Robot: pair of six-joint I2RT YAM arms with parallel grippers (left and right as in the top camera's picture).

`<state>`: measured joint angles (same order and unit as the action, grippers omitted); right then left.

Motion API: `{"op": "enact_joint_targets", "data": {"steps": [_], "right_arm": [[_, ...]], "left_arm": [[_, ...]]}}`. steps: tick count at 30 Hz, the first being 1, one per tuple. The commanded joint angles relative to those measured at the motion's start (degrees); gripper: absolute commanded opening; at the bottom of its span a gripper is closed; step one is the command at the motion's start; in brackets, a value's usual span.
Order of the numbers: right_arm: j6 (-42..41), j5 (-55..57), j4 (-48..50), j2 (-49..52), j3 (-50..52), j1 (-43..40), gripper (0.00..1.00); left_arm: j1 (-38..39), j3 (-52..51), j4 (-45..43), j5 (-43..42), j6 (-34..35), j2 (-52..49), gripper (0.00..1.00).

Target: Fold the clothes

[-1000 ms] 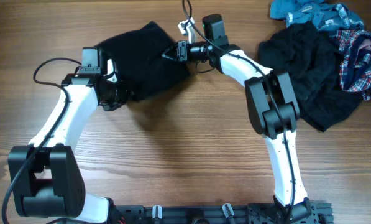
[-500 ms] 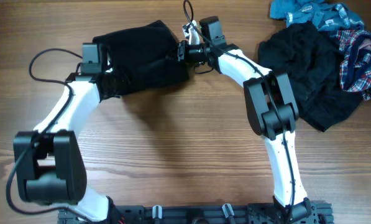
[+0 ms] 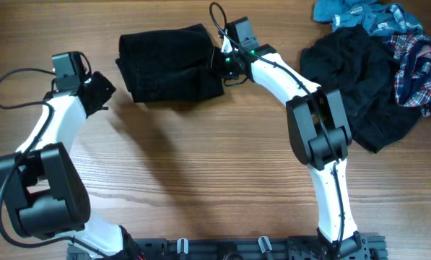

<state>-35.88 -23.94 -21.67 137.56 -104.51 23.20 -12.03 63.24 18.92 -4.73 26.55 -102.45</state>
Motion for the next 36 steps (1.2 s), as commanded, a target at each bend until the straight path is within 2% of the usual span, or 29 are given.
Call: {"op": "enact_joint_targets", "data": {"steps": [1, 4, 6, 12, 17, 20, 24, 31, 36], "right_arm": [[2.19, 2.49, -0.52, -0.92, -0.28, -0.83, 0.87], [2.99, 1.86, -0.46, -1.11, -0.28, -0.98, 1.00], [3.30, 1.86, -0.46, -1.57, -0.28, -1.51, 0.99], [6.03, 2.08, -1.42, -6.34, -0.28, -6.05, 1.00], [7.37, 1.16, -2.91, -11.10, -0.28, -11.32, 1.00], [7.43, 1.09, -4.87, -12.66, -0.28, -14.91, 1.00], [9.29, -4.87, -7.69, -12.85, -0.26, -19.56, 1.00], [10.43, -4.35, -10.60, -12.85, -0.22, -22.49, 1.00], [10.45, -4.11, -12.31, -12.85, -0.22, -23.91, 1.00]], "left_arm": [[0.13, 0.76, -0.52, 0.52, 0.72, -0.52, 0.04], [0.13, 1.84, 0.00, 0.26, 0.70, -0.50, 0.04], [0.20, 3.48, 1.49, 0.26, 0.09, -0.35, 0.04], [1.90, 13.51, 10.34, -0.09, -9.70, -0.17, 0.04], [5.77, 21.27, 14.32, 0.31, -10.08, -0.17, 0.04], [10.51, 23.80, 15.26, 0.48, -11.56, -0.20, 0.05], [19.21, 25.59, 14.99, 12.15, -12.44, -0.20, 0.11], [30.03, 26.62, 11.93, 13.14, -10.71, -1.01, 0.11], [38.47, 26.67, 8.33, 18.86, -11.19, -3.65, 0.11]]}}
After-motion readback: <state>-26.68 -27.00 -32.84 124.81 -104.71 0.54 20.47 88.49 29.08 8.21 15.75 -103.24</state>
